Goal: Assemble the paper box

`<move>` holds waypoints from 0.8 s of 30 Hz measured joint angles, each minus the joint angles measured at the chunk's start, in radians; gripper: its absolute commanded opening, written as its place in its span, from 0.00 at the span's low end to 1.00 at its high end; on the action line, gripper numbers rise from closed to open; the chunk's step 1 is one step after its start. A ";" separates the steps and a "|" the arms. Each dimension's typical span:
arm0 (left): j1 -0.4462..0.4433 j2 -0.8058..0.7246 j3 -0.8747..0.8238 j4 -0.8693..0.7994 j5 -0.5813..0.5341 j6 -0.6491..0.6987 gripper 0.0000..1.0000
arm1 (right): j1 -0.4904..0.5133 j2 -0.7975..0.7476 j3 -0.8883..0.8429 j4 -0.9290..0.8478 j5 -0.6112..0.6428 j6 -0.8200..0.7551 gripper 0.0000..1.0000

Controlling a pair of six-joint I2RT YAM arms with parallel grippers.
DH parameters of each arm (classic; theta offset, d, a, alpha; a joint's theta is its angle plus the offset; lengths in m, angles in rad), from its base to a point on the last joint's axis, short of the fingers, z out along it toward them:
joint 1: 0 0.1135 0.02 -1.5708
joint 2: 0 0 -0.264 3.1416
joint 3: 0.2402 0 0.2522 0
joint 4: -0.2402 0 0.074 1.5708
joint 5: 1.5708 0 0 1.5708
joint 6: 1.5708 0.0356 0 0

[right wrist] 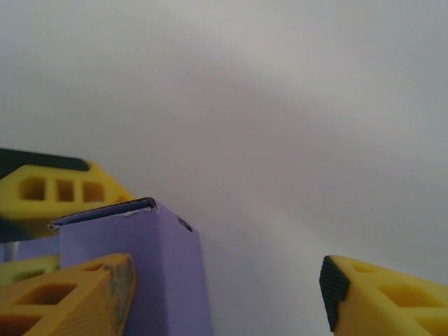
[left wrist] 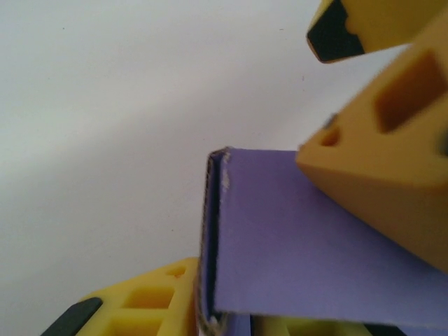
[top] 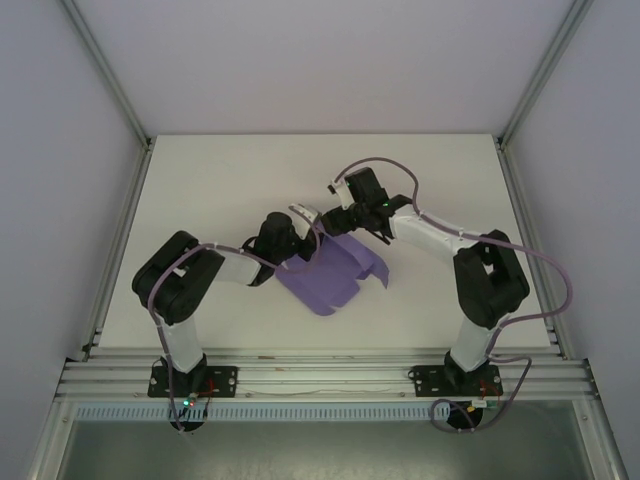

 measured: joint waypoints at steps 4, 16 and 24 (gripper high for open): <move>0.017 0.026 0.028 0.000 0.040 -0.003 0.25 | -0.028 0.008 0.002 0.011 -0.054 0.004 0.68; 0.017 0.095 0.045 0.017 0.082 -0.014 0.25 | -0.066 0.019 0.002 0.006 -0.160 0.008 0.64; 0.017 0.107 0.065 0.045 0.093 -0.049 0.17 | -0.074 0.031 0.011 -0.005 -0.190 0.008 0.64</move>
